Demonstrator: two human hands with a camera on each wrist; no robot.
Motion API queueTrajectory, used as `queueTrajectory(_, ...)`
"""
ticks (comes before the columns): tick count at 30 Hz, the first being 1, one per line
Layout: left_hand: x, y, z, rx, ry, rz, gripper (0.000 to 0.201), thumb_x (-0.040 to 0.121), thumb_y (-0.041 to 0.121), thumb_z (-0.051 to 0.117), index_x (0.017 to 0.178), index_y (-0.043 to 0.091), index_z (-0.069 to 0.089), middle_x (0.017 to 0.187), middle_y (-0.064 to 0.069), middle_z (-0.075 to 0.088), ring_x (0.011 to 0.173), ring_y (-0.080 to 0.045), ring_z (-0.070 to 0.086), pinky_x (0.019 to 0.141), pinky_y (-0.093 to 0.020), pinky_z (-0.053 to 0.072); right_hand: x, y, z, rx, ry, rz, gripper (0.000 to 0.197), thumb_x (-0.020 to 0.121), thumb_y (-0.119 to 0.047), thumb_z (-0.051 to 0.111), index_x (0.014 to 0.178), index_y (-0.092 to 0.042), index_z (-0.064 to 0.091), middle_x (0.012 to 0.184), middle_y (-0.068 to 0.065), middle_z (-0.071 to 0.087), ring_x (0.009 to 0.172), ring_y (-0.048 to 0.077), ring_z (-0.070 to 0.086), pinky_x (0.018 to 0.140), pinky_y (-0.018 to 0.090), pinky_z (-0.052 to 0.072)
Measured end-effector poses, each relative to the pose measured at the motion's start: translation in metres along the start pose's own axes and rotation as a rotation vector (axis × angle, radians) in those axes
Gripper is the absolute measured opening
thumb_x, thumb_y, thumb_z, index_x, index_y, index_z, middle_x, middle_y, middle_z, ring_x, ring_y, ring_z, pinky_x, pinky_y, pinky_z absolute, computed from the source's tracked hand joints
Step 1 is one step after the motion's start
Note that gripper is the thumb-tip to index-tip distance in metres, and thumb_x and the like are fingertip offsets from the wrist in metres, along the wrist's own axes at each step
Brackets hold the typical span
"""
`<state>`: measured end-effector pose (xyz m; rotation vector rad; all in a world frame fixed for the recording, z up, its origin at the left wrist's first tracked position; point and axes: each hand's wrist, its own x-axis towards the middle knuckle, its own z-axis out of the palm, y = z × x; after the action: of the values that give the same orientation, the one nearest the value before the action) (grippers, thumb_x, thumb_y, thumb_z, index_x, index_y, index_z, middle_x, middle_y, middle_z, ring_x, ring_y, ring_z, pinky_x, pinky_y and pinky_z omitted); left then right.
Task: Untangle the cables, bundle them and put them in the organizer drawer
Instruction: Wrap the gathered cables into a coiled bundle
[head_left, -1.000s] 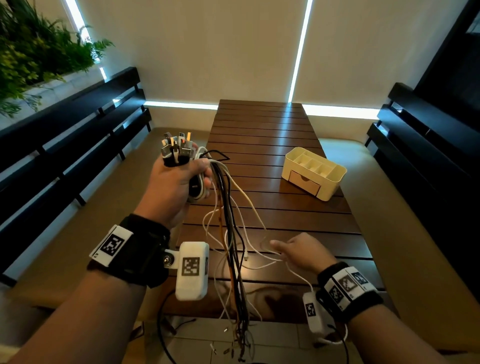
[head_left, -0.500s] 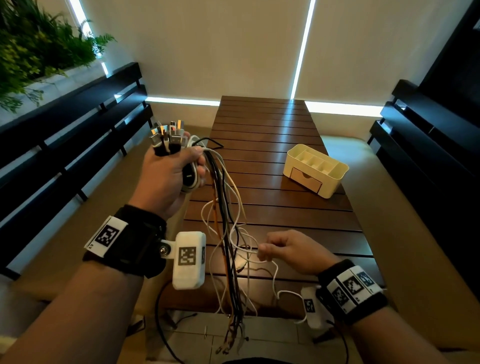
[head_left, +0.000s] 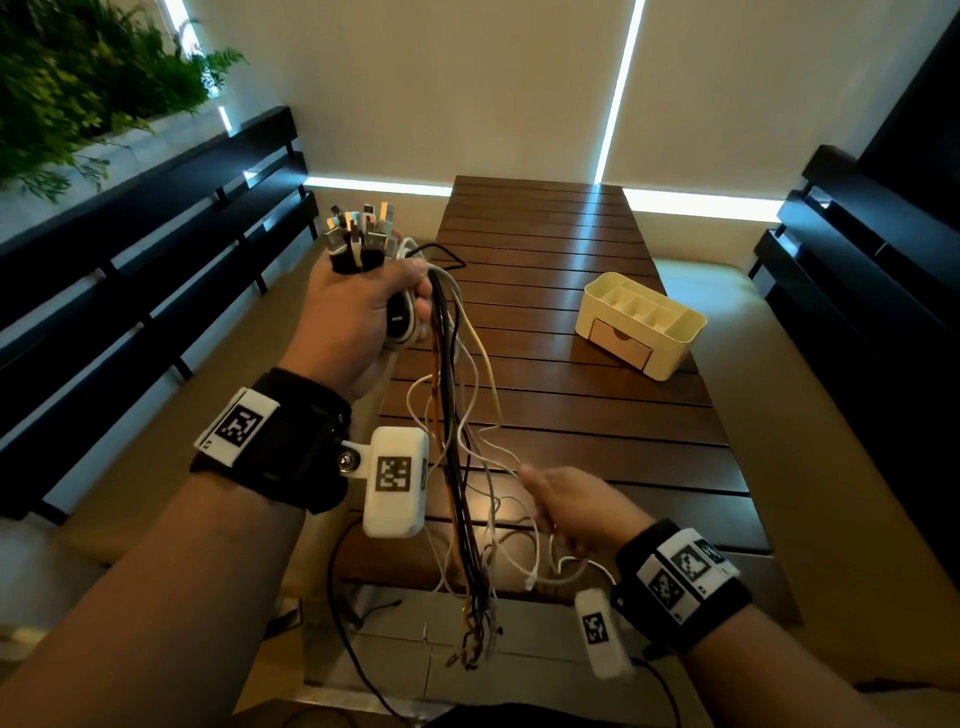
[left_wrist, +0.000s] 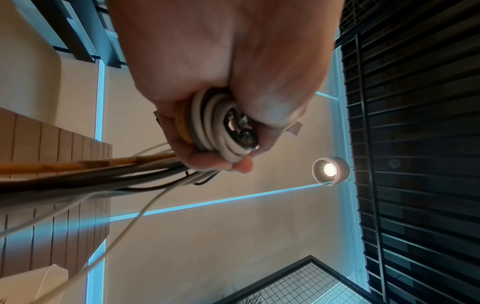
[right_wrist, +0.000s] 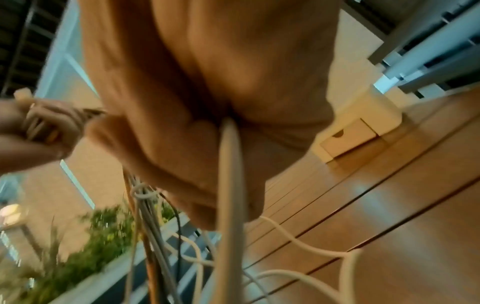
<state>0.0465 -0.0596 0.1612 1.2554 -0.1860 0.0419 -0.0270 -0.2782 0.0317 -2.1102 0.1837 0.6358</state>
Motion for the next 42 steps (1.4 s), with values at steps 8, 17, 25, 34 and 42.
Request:
queueTrajectory(8, -0.014, 0.006, -0.002, 0.032, -0.018, 0.006, 0.017, 0.097, 0.005, 0.056, 0.109, 0.015, 0.05, 0.073, -0.001, 0.06, 0.062, -0.015, 0.058, 0.054, -0.03, 0.049, -0.014, -0.013, -0.009, -0.57, 0.097, -0.119, 0.056, 0.086, -0.072, 0.053, 0.098, -0.018, 0.062, 0.093, -0.004, 0.062, 0.076, 0.01, 0.058, 0.067, 0.024, 0.048)
queueTrajectory(17, -0.032, 0.024, 0.012, 0.139, -0.266, -0.036, 0.026, 0.087, 0.009, 0.061, 0.111, 0.015, 0.053, 0.07, -0.005, 0.058, 0.056, -0.019, 0.054, 0.048, -0.031, 0.045, -0.063, -0.082, -0.076, -0.088, 0.42, -0.746, 0.027, 0.084, -0.044, 0.072, 0.095, -0.023, 0.059, 0.098, -0.006, 0.062, 0.09, 0.007, 0.062, 0.079, 0.026, 0.055)
queueTrajectory(25, -0.042, 0.029, 0.03, 0.12, -0.4, -0.064, 0.028, 0.086, 0.005, 0.064, 0.111, 0.012, 0.055, 0.065, -0.008, 0.058, 0.049, -0.018, 0.054, 0.044, -0.028, 0.045, -0.052, -0.115, -0.071, 0.177, 0.343, -1.01, 0.011, 0.094, -0.015, 0.066, 0.097, -0.024, 0.061, 0.092, -0.004, 0.068, 0.083, 0.013, 0.068, 0.073, 0.03, 0.057)
queueTrajectory(34, -0.031, 0.036, 0.013, 0.0, -0.245, -0.057, 0.025, 0.081, 0.009, 0.059, 0.104, 0.018, 0.054, 0.066, -0.003, 0.051, 0.047, -0.012, 0.046, 0.042, -0.024, 0.039, -0.038, -0.088, -0.095, -0.319, 0.417, -0.517, 0.06, 0.087, -0.072, 0.038, 0.067, -0.019, 0.058, 0.06, -0.004, 0.057, 0.058, 0.011, 0.054, 0.062, 0.028, 0.044)
queueTrajectory(42, -0.026, 0.033, 0.015, 0.093, -0.36, -0.088, 0.028, 0.082, 0.006, 0.06, 0.107, 0.014, 0.054, 0.065, -0.007, 0.053, 0.046, -0.016, 0.049, 0.043, -0.027, 0.041, -0.043, -0.085, -0.113, -0.031, 0.573, -0.647, 0.014, 0.089, -0.033, 0.072, 0.099, -0.026, 0.066, 0.088, -0.01, 0.066, 0.076, -0.003, 0.061, 0.07, 0.017, 0.047)
